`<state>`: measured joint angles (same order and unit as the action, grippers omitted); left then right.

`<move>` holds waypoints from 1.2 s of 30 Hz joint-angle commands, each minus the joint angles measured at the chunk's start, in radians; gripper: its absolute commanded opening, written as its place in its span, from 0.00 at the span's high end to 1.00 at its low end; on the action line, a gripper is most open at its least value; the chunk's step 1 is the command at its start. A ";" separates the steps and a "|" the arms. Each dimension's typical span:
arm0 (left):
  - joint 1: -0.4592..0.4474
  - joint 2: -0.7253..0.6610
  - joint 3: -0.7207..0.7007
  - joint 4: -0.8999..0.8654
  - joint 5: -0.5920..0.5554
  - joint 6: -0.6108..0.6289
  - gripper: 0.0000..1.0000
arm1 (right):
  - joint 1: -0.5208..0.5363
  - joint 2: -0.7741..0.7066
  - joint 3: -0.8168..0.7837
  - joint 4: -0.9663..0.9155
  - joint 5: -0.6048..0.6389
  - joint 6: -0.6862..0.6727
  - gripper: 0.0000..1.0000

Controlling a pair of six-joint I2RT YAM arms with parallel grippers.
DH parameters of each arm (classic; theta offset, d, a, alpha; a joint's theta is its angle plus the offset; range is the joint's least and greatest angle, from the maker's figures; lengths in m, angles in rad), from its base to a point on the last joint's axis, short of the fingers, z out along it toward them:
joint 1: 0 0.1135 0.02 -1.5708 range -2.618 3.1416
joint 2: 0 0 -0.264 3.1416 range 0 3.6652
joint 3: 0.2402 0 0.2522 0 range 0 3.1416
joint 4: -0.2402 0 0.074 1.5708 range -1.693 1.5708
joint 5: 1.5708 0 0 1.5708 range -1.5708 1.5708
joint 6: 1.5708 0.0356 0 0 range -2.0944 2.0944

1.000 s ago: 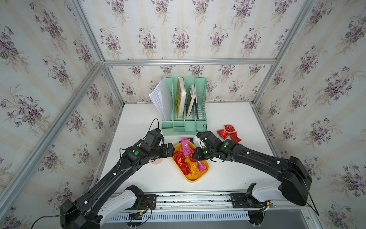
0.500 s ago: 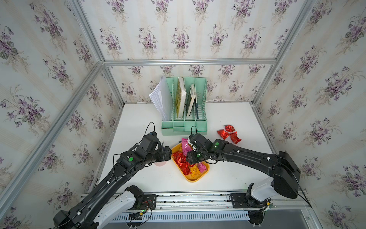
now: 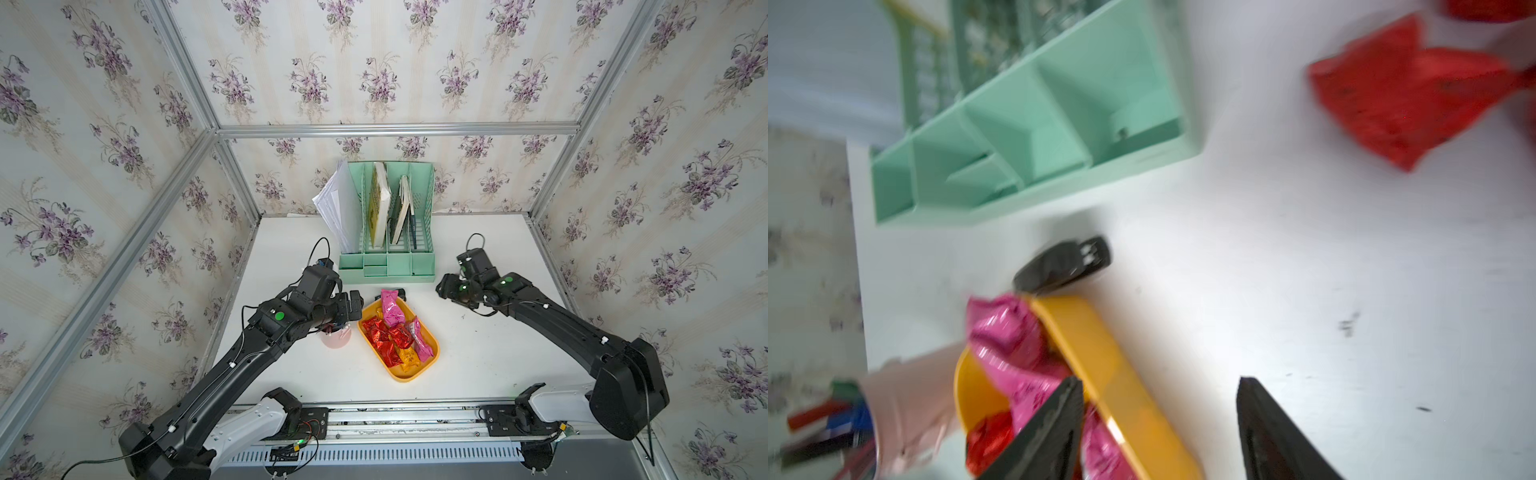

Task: Put the tea bags into the storage box
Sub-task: Adjust the tea bag at the center of the board.

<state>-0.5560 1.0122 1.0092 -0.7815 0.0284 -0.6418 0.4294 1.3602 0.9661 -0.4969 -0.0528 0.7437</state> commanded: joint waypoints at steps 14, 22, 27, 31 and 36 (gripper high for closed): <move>0.002 0.228 0.103 0.147 -0.069 -0.015 0.01 | -0.280 0.406 0.338 -0.020 -0.061 -0.349 0.36; 0.002 0.266 0.119 0.147 -0.087 -0.028 0.01 | -0.281 0.529 0.399 -0.032 -0.063 -0.458 0.35; 0.002 0.270 0.119 0.149 -0.085 -0.036 0.01 | -0.278 0.502 0.323 -0.005 -0.137 -0.445 0.34; 0.002 0.268 0.119 0.141 -0.081 -0.018 0.01 | -0.278 0.474 0.268 0.014 -0.156 -0.418 0.34; 0.008 0.264 0.118 0.130 -0.076 0.007 0.01 | -0.279 0.482 0.238 0.028 -0.130 -0.391 0.36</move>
<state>-0.5510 1.2812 1.1217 -0.6483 -0.0444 -0.6598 0.1505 1.8359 1.2057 -0.4900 -0.1848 0.3347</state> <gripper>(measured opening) 0.988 0.648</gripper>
